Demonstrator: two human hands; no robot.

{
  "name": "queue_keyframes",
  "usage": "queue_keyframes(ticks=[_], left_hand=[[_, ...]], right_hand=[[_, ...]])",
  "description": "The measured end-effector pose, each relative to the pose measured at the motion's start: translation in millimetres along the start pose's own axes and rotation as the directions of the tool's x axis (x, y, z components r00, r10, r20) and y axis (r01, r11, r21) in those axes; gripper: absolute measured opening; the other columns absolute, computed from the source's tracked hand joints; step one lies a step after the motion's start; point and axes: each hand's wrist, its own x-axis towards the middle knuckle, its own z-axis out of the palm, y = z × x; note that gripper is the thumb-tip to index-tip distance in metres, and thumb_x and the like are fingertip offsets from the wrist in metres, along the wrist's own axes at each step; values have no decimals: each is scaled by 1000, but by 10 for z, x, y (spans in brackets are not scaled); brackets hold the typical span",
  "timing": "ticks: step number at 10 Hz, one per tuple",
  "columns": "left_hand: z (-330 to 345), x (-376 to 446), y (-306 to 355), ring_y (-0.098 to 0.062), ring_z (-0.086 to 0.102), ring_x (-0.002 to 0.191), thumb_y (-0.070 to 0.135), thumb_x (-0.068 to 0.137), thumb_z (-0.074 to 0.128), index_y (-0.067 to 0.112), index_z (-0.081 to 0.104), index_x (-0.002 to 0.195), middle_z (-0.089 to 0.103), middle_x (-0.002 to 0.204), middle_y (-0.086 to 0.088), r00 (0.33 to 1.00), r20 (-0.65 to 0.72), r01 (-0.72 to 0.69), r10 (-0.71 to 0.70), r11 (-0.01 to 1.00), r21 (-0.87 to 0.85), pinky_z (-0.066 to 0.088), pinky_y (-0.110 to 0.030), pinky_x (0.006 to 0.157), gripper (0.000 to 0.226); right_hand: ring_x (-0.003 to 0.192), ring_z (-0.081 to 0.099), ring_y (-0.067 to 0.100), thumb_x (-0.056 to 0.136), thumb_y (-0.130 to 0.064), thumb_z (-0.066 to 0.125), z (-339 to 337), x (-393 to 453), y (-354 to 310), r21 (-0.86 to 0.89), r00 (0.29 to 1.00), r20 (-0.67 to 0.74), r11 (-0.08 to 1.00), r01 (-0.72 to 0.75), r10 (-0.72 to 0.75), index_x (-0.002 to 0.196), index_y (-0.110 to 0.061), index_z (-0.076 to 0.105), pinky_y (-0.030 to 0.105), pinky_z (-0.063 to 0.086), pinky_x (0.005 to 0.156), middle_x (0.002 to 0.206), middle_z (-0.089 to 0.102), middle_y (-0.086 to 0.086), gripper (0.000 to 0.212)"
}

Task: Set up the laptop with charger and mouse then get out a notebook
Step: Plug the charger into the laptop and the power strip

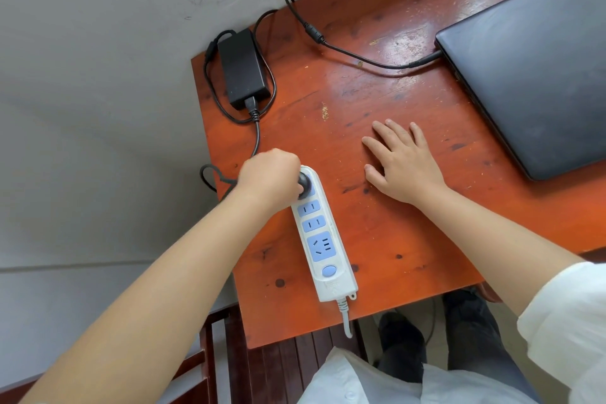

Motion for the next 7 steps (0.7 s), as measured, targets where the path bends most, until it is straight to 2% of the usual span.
queue_keyframes(ticks=[1, 2, 3, 4, 5, 6, 7], left_hand=[[43, 0, 149, -27, 46, 66, 6, 85, 51, 8, 36, 56, 41, 63, -5, 1000, 1, 5, -5, 1000, 27, 38, -31, 55, 32], [84, 8, 79, -27, 47, 67, 8, 85, 53, 8, 43, 66, 46, 70, -7, 1000, -6, 8, -8, 1000, -28, 37, -30, 56, 21], [104, 41, 22, -27, 48, 67, 10, 85, 55, 7, 43, 64, 48, 68, -7, 1000, 7, 16, -15, 993, -114, 37, -29, 56, 24], [130, 47, 70, -26, 46, 65, 9, 85, 55, 12, 31, 51, 35, 55, -1, 999, 34, 21, -16, 990, -139, 36, -29, 56, 42], [144, 82, 68, -25, 45, 64, 8, 85, 55, 14, 28, 49, 32, 54, 0, 999, 40, 3, 3, 990, -144, 34, -29, 52, 45], [163, 115, 45, -20, 41, 53, 8, 84, 55, 13, 28, 49, 32, 52, -1, 999, 42, -11, 17, 991, -137, 24, -24, 40, 44], [172, 110, 39, -13, 30, 44, 7, 82, 54, 13, 28, 49, 32, 52, -1, 999, 42, -3, 8, 990, -140, 21, -22, 39, 43]], right_hand=[[140, 22, 26, 87, -32, 48, 10, -3, 5, -1, 1000, 2, 1000, 0, 0, 133, -16, 42, 52, 9, 114, 149, 32, 12, 49], [140, 22, 27, 87, -32, 47, 18, -17, 12, -7, 1000, 0, 1000, -5, 5, 133, -15, 42, 52, 10, 115, 149, 33, 12, 49], [139, 25, 28, 87, -30, 50, 19, -25, -4, -4, 1000, -12, 1000, 0, 0, 131, -12, 45, 52, 12, 114, 147, 36, 14, 47], [138, 28, 30, 86, -28, 52, 13, -40, -17, -3, 1000, -14, 1000, 0, 0, 129, -10, 47, 53, 14, 113, 145, 39, 15, 46], [137, 29, 31, 85, -28, 54, 0, -14, -17, -2, 1000, -17, 1000, 4, -4, 127, -10, 48, 54, 15, 113, 144, 40, 16, 46], [136, 30, 31, 85, -28, 54, 1, -9, -3, -7, 1000, -19, 1000, 3, -3, 127, -11, 49, 54, 16, 113, 144, 41, 16, 46], [138, 27, 29, 86, -30, 51, 4, -23, -1, -14, 1000, -3, 1000, 1, -1, 129, -12, 46, 52, 14, 114, 146, 38, 14, 47]])
